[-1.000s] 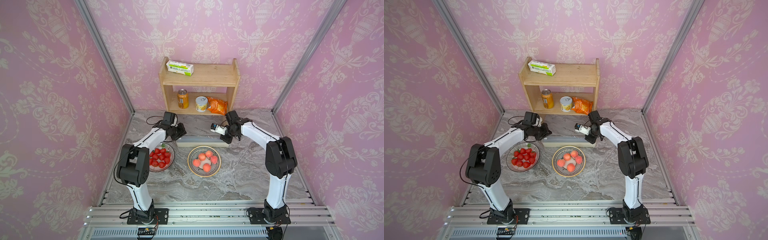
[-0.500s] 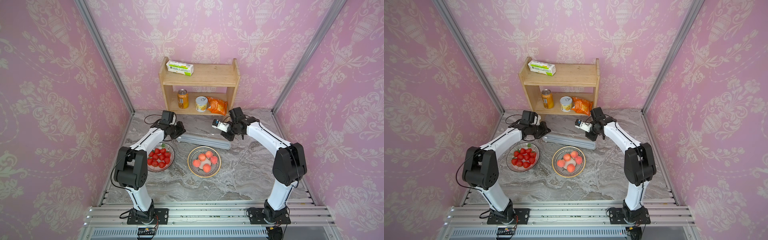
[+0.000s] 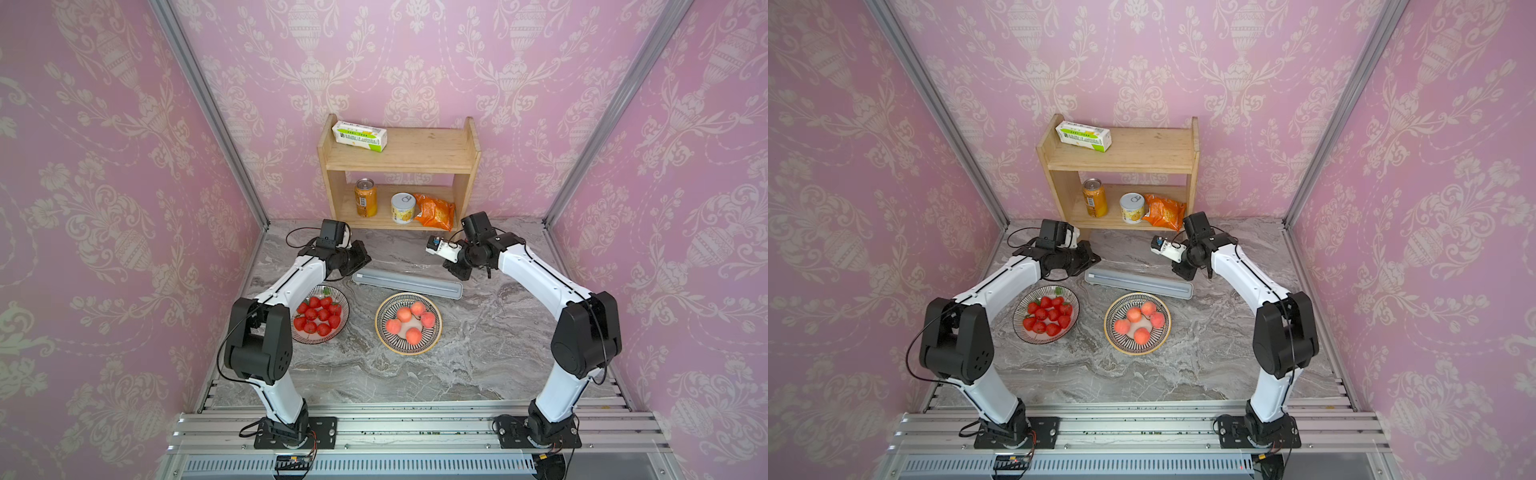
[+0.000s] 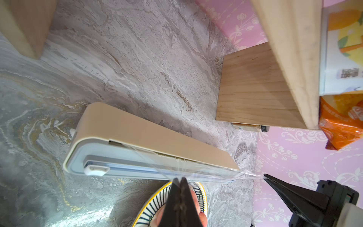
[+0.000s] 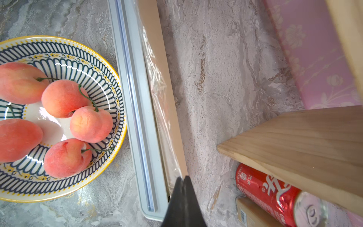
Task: Wrap the plate with plastic wrap
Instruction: Pull the plastic wrap from the plastic wrap cutting box.
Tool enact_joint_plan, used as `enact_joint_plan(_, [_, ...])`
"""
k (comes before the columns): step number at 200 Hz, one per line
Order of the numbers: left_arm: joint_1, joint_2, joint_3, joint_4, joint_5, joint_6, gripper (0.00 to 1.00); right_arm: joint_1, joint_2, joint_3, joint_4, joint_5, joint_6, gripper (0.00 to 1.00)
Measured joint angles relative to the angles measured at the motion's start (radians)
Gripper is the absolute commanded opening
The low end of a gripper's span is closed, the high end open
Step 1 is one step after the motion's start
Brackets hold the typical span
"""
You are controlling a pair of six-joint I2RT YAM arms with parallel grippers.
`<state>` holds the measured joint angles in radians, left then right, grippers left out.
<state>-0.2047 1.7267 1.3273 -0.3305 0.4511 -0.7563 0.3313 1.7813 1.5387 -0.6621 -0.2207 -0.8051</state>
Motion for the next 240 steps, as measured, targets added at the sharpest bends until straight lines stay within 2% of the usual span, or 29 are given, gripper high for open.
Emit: enact_joint_plan(240, [0.0,-0.075,0.0,-0.002,0.0,-0.023,0.0,0.0,-0.065,0.0,-0.002,0.011,0.019,0.0])
